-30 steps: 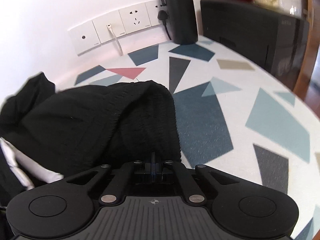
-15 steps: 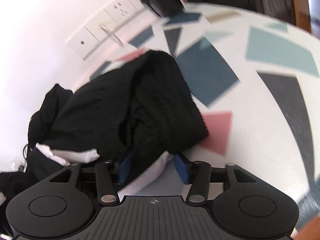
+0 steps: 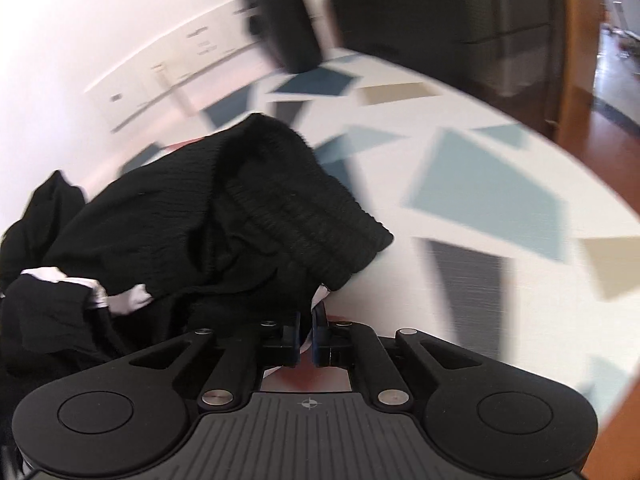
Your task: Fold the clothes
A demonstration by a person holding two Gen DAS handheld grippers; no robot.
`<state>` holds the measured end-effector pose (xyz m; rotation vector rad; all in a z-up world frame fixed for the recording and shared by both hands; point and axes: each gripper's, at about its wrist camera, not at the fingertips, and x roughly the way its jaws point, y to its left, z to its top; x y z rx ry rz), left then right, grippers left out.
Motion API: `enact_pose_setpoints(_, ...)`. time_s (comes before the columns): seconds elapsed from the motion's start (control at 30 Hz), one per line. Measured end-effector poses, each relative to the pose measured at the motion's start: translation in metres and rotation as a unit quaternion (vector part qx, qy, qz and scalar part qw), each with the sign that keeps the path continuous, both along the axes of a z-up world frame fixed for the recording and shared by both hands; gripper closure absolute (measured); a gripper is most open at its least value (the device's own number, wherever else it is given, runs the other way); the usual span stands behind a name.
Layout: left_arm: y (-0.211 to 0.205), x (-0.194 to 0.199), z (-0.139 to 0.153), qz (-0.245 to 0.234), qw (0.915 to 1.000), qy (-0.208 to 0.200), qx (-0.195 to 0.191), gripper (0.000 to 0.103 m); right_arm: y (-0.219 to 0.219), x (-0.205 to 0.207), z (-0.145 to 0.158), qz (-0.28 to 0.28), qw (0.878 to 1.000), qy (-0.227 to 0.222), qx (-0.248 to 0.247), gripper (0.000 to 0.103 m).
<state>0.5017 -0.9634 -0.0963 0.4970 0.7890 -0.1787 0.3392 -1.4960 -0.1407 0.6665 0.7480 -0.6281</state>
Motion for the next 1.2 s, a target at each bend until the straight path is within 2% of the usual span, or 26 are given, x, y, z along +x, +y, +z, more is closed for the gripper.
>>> enact_pose_setpoints(0.1,-0.007,-0.009,-0.015,-0.036,0.9988,0.033,0.010,0.092,-0.012,-0.035,0.005,-0.043,0.998,0.028,-0.029,0.099)
enact_pose_setpoints(0.2,-0.020,-0.011,-0.030,-0.087,0.9928,0.078,0.026,0.091,-0.033,-0.065,0.003,-0.088,0.994,0.053,-0.044,0.099)
enact_pose_setpoints(0.27,-0.030,-0.008,-0.036,-0.114,0.9869,0.106,0.042,0.085,-0.051,-0.075,0.001,-0.106,0.991,0.064,-0.047,0.098)
enact_pose_setpoints(0.3,-0.033,-0.005,-0.037,-0.122,0.9848,0.114,0.050,0.077,-0.057,-0.074,0.000,-0.099,0.991,0.075,-0.050,0.098)
enact_pose_setpoints(0.33,-0.034,-0.003,-0.037,-0.126,0.9836,0.117,0.053,0.067,-0.061,-0.072,0.001,-0.089,0.991,0.086,-0.054,0.095)
enact_pose_setpoints(0.37,-0.034,0.000,-0.034,-0.126,0.9839,0.116,0.051,0.062,-0.064,-0.069,0.002,-0.080,0.990,0.098,-0.057,0.087)
enact_pose_setpoints(0.43,-0.027,0.007,-0.024,-0.109,0.9868,0.115,0.033,0.043,-0.063,-0.066,0.008,-0.073,0.988,0.119,-0.066,0.071)
enact_pose_setpoints(0.5,-0.014,0.015,-0.010,-0.087,0.9888,0.122,-0.004,0.038,-0.058,-0.068,0.018,-0.071,0.988,0.115,-0.077,0.068)
enact_pose_setpoints(0.57,0.000,0.022,0.005,-0.070,0.9866,0.138,-0.050,0.032,-0.053,-0.071,0.027,-0.068,0.988,0.111,-0.088,0.056)
enact_pose_setpoints(0.6,0.005,0.025,0.011,-0.070,0.9848,0.146,-0.062,0.028,-0.051,-0.072,0.031,-0.067,0.987,0.109,-0.093,0.052)
enact_pose_setpoints(0.7,0.006,0.030,0.029,-0.081,0.9875,0.120,-0.063,0.026,-0.047,-0.073,0.044,-0.063,0.985,0.113,-0.116,0.050)
enact_pose_setpoints(0.8,-0.002,0.035,0.044,-0.093,0.9868,0.092,-0.095,0.025,-0.051,-0.066,0.058,-0.049,0.985,0.106,-0.129,0.050)
enact_pose_setpoints(0.9,-0.009,0.042,0.049,-0.090,0.9856,0.084,-0.116,0.025,-0.039,-0.055,0.078,0.006,0.988,0.055,-0.147,0.047)
enact_pose_setpoints(0.97,-0.010,0.049,0.050,-0.083,0.9852,0.084,-0.125,0.025,-0.021,-0.039,0.082,0.064,0.981,0.046,-0.179,0.030)
enact_pose_setpoints(1.03,-0.006,0.051,0.056,-0.083,0.9810,0.095,-0.147,0.025,0.001,-0.022,0.081,0.125,0.967,0.047,-0.218,0.029)
enact_pose_setpoints(1.13,0.001,0.047,0.068,-0.103,0.9695,0.112,-0.193,0.020,0.029,-0.003,0.072,0.210,0.955,0.033,-0.208,0.029)
enact_pose_setpoints(1.2,0.001,0.043,0.074,-0.114,0.9613,0.119,-0.221,0.015,0.043,0.005,0.065,0.244,0.948,0.027,-0.203,0.028)
